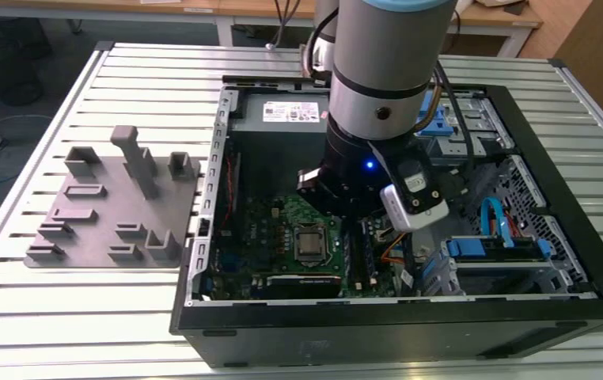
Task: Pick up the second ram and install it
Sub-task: 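Insert the second ram into the second slot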
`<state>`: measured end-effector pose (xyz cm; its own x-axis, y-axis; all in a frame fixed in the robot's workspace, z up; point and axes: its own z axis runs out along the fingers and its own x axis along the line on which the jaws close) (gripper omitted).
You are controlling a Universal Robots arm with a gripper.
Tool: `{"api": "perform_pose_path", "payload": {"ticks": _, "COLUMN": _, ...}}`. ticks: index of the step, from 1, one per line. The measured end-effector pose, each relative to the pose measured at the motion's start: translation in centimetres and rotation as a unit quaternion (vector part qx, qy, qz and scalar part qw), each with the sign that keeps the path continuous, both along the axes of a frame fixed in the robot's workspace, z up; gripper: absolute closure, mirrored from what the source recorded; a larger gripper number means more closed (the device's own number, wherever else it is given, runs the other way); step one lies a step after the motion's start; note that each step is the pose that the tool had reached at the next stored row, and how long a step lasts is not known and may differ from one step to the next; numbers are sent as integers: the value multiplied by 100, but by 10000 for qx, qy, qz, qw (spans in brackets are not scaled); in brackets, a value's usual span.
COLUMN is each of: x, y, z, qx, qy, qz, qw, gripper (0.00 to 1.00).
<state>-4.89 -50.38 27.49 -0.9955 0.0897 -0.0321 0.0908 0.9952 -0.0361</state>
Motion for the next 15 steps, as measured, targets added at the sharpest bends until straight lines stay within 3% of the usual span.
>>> {"api": "perform_pose_path", "payload": {"ticks": 2, "x": 1, "y": 0, "z": 1, "qx": 17, "qy": 1, "qz": -3, "qw": 10000, "gripper": 86}}
{"api": "perform_pose_path", "payload": {"ticks": 4, "x": 0, "y": 0, "z": 0, "qx": 188, "qy": 0, "qz": -3, "qw": 9998, "gripper": 86}}
{"api": "perform_pose_path", "payload": {"ticks": 5, "x": 0, "y": 0, "z": 0, "qx": 236, "qy": 0, "qz": -2, "qw": 9997, "gripper": 86}}
{"api": "perform_pose_path", "payload": {"ticks": 15, "x": 9, "y": 0, "z": -4, "qx": 235, "qy": 0, "qz": -6, "qw": 9997, "gripper": 86}}
